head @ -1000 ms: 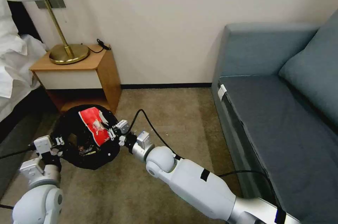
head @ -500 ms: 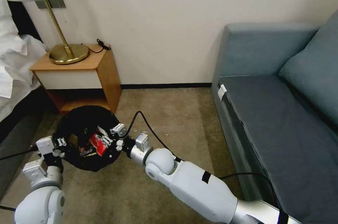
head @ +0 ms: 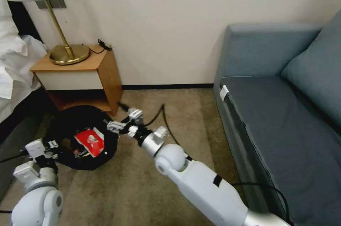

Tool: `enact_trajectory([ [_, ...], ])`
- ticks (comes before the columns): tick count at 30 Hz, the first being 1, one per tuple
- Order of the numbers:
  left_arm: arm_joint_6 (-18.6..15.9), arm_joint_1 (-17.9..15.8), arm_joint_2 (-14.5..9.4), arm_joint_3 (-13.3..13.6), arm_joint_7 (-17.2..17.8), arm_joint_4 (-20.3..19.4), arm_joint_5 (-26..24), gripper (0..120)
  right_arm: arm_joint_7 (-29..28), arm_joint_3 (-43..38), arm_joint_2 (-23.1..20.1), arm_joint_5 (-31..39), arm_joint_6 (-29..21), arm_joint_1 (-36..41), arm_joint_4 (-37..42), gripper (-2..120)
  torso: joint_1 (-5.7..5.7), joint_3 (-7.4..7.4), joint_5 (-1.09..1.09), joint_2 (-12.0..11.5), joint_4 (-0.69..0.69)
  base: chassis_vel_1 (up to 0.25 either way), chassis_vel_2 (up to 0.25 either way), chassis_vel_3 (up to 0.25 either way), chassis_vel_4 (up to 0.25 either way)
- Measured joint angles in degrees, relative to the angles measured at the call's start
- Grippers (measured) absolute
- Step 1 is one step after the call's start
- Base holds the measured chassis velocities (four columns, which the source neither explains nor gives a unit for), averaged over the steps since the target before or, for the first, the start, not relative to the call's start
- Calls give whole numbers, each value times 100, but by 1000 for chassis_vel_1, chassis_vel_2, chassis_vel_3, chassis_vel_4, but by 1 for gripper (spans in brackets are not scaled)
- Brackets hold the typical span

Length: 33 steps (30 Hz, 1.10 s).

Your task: Pick up the trash bin, then pick up the garbage on the floor and place it into the trash bin.

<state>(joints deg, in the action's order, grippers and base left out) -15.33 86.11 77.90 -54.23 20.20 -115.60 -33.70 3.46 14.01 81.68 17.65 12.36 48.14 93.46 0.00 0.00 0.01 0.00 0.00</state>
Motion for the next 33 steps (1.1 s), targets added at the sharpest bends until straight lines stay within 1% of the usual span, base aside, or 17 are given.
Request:
enact_trajectory([
  [2,-167,-21,-30,-32,273,35,-725,5,-173,-568,-56,-918,-17,425,395,100,0,0,1,0,-1,0,0,0,0],
  [3,-167,-21,-30,-32,273,35,-725,5,-173,-568,-56,-918,-17,425,395,100,0,0,1,0,-1,0,0,0,0],
  [4,-195,-27,-33,-35,329,51,-880,5,-194,-723,-58,-1150,-35,538,496,100,0,0,1,0,-1,0,0,0,0],
  [6,-278,-43,-49,-36,524,142,-1427,5,-378,-1279,-66,-1749,-261,975,1018,100,0,0,0,0,-1,0,0,0,0],
  [7,-278,-43,-49,-36,524,142,-1427,5,-378,-1279,-66,-1749,-261,975,1018,100,0,0,0,0,-1,0,0,0,0],
  [8,-286,-52,-56,-32,565,180,-1530,5,-478,-1404,-72,-1838,-423,1127,1207,100,0,0,1,0,-1,0,0,0,0],
  [11,-288,-86,-76,2,647,352,-1758,5,-800,-1831,-116,-1830,-1169,1823,1969,100,0,0,0,0,0,0,0,0,0],
  [12,-288,-86,-76,2,647,352,-1758,5,-800,-1831,-116,-1830,-1169,1823,1969,100,0,0,0,0,0,0,0,0,0],
  [15,-280,-118,-105,43,706,556,-1897,5,-914,-2100,-219,-1773,-1317,2608,2424,100,-1,-1,1,0,-2,0,0,0,0],
  [21,-295,-123,-124,72,771,709,-2101,8,-968,-2268,-415,-1830,-1293,3145,2686,100,0,0,0,0,0,0,0,0,0],
  [22,-328,-122,-123,79,761,755,-2176,16,-994,-2318,-509,-1885,-1305,3303,2800,100,-1,0,2,0,0,0,0,0,0],
  [24,-329,-125,-117,84,760,780,-2178,18,-999,-2326,-534,-1899,-1312,3338,2833,100,0,-1,2,1,0,0,0,0,0],
  [27,-298,-116,-86,118,751,827,-2128,34,-1030,-2393,-692,-1984,-1361,3540,3037,100,-1,0,1,0,-1,0,0,0,0],
  [29,-268,-94,-80,122,752,816,-2071,37,-1038,-2417,-720,-1989,-1364,3573,3074,100,0,0,0,0,0,0,0,0,0],
  [31,-129,13,-71,129,747,681,-1780,46,-1058,-2483,-781,-1986,-1362,3651,3156,100,-1,0,-1,0,0,0,0,0,0],
  [32,-9,131,-65,120,662,511,-1540,53,-1059,-2548,-822,-1951,-1356,3702,3218,100,0,0,0,0,-1,0,0,0,0],
  [33,25,210,-58,104,557,397,-1398,54,-1048,-2582,-841,-1901,-1356,3734,3258,100,0,0,0,0,-1,0,0,0,0],
])
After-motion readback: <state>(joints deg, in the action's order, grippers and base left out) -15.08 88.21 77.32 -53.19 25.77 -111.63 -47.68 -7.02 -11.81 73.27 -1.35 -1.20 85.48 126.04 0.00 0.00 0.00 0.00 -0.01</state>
